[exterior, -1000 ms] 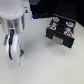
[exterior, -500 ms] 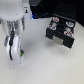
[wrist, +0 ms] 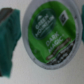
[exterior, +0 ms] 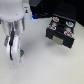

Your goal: Open the kcup holder, insert the kcup into the holder, and close the kcup holder

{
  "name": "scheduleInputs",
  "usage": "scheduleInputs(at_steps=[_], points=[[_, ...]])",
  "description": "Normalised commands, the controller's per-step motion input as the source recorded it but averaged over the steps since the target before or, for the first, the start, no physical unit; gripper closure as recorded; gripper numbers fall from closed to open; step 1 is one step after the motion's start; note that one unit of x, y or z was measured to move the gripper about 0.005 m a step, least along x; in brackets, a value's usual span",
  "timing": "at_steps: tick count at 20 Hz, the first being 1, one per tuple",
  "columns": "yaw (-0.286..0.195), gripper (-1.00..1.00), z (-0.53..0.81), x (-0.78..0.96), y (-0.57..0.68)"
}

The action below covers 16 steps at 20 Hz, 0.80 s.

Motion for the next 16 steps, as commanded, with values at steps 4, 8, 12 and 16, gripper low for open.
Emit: scheduleInputs(at_steps=[4, 8, 12, 16], points=[[-0.006, 1.00, 0.17, 0.02, 0.11], [0.000, 1.00, 0.82, 0.13, 0.37], [0.003, 1.00, 0.88, 0.17, 0.42], [0.012, 1.00, 0.79, 0.20, 0.47]])
